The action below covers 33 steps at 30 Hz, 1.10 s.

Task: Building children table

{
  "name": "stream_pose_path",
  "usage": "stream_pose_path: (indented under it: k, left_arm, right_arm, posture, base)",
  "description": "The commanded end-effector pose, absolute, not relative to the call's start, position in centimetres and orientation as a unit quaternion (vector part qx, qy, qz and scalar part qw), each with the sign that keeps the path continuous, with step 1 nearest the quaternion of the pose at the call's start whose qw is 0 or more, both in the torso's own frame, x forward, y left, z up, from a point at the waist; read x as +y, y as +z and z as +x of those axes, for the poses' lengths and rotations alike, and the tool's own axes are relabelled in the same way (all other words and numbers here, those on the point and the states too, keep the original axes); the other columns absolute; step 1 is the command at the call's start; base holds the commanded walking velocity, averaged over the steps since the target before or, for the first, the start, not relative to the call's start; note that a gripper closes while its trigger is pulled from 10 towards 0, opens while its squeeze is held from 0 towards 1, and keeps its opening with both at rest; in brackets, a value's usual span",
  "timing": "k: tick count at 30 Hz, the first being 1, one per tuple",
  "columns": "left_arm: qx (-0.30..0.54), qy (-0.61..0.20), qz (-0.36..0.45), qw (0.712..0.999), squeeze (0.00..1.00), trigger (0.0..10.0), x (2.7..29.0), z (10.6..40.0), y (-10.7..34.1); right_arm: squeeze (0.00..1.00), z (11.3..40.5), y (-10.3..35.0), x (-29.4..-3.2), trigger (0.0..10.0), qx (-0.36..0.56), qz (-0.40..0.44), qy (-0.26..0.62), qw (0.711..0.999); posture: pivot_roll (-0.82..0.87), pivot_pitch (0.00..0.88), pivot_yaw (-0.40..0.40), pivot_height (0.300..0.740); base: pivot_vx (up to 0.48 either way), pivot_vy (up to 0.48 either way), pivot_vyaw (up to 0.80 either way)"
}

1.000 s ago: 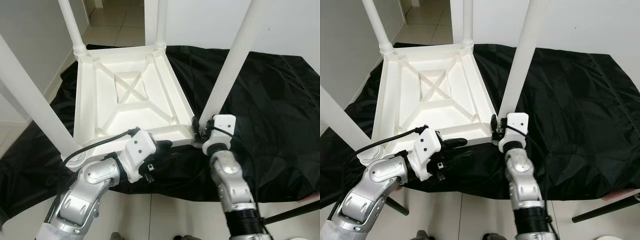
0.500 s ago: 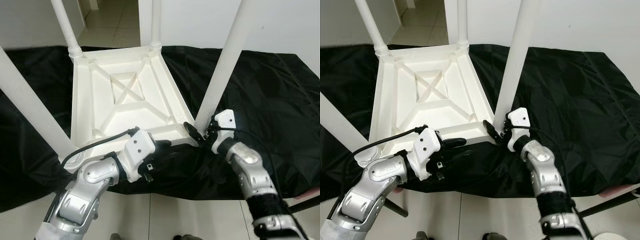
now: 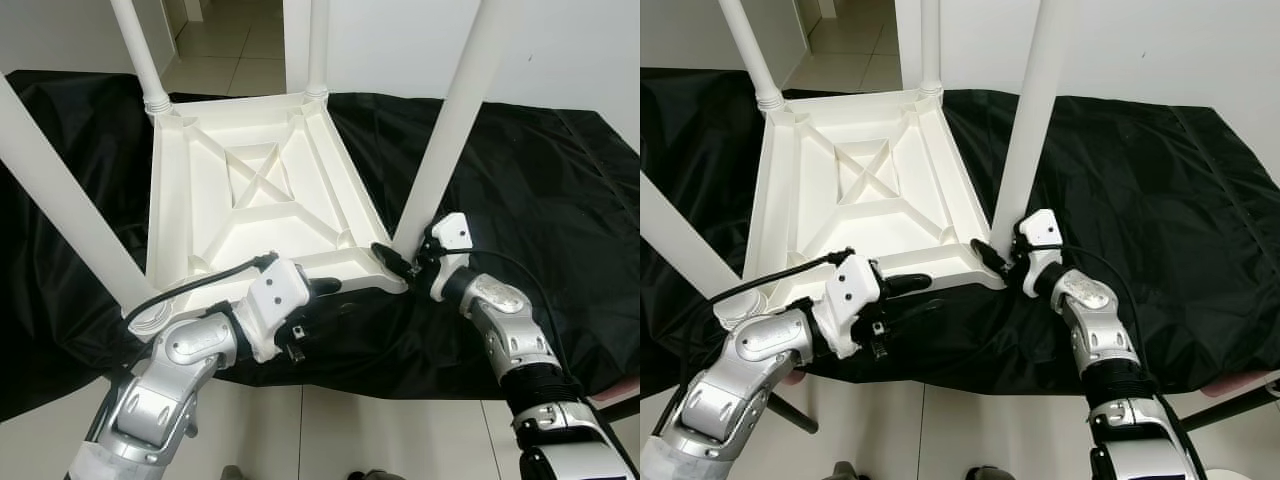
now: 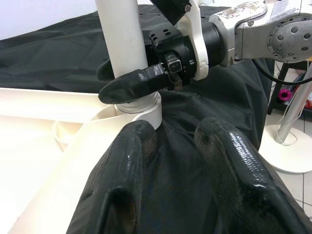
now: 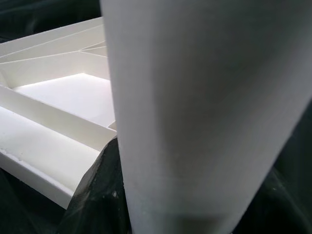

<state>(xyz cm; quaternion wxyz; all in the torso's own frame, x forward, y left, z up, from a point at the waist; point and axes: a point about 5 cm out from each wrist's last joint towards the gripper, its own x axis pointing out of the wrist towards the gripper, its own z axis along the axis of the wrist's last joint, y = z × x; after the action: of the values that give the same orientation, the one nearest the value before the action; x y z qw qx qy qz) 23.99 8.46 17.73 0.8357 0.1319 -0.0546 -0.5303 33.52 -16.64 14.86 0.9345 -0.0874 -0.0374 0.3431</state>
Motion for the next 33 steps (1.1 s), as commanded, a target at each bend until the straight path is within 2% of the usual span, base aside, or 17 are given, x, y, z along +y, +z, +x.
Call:
stream_pose_path:
  k: [1,2,9,13,18,20,21,23,29,30,33]
  left_arm:
    - [-0.054,-0.52,0.134,0.842,0.0,10.0,8.7,24.2,17.7]
    - [-0.055,-0.519,0.134,0.842,0.0,10.0,8.7,24.2,17.7]
    - [-0.055,-0.52,0.134,0.842,0.0,10.0,8.7,24.3,17.7]
    - [-0.056,-0.519,0.133,0.843,0.0,10.0,8.6,24.3,17.6]
    - [-0.055,-0.515,0.131,0.845,0.0,10.0,8.7,24.3,17.5]
    - [-0.054,-0.514,0.13,0.846,0.0,10.0,8.7,24.3,17.5]
    - [-0.054,-0.514,0.13,0.846,0.0,10.0,8.7,24.3,17.5]
    - [-0.054,-0.512,0.128,0.848,0.0,10.0,8.6,24.3,17.4]
    - [-0.055,-0.51,0.128,0.849,0.0,10.0,8.5,24.3,17.4]
    - [-0.055,-0.511,0.127,0.849,0.0,10.0,8.5,24.2,17.4]
    - [-0.055,-0.512,0.126,0.848,0.0,10.0,8.4,24.2,17.3]
  right_arm:
    - [0.0,33.2,14.1,-16.3,6.6,-0.026,-0.09,0.354,0.931]
    - [0.0,33.0,13.8,-16.3,10.0,-0.023,-0.077,0.352,0.933]
    - [0.0,33.3,14.0,-16.3,10.0,-0.026,-0.071,0.309,0.948]
    - [0.0,33.4,14.0,-16.4,10.0,-0.025,-0.06,0.226,0.972]
    - [0.0,32.4,13.9,-15.3,10.0,-0.024,-0.015,0.145,0.989]
    - [0.0,31.7,13.5,-14.3,10.0,-0.017,-0.004,0.079,0.997]
    - [0.0,31.7,13.5,-14.3,10.0,-0.017,-0.004,0.079,0.997]
    - [0.0,30.7,13.1,-12.5,10.0,-0.022,0.008,0.023,0.999]
    - [0.0,30.2,13.1,-11.5,10.0,-0.023,0.024,-0.004,0.999]
    - [1.0,30.0,13.3,-11.2,10.0,-0.031,0.034,0.01,0.999]
    - [1.0,29.7,14.0,-11.7,10.0,-0.058,0.019,0.009,0.998]
  posture:
    - [-0.02,0.072,0.025,0.74]
    - [-0.02,0.074,0.025,0.74]
    - [-0.03,0.081,0.023,0.74]
    - [-0.03,0.09,0.017,0.74]
    - [-0.03,0.092,0.012,0.74]
    - [-0.03,0.097,0.011,0.74]
    - [-0.03,0.097,0.011,0.74]
    - [-0.04,0.101,0.009,0.74]
    - [-0.04,0.101,0.008,0.74]
    - [-0.04,0.103,0.008,0.74]
    - [-0.04,0.105,0.007,0.74]
  base:
    - [0.0,0.0,0.0]
    - [0.0,0.0,0.0]
    - [0.0,0.0,0.0]
    - [0.0,0.0,0.0]
    - [0.0,0.0,0.0]
    - [0.0,0.0,0.0]
    - [0.0,0.0,0.0]
    - [0.0,0.0,0.0]
    - [0.0,0.0,0.0]
    - [0.0,0.0,0.0]
    - [0.0,0.0,0.0]
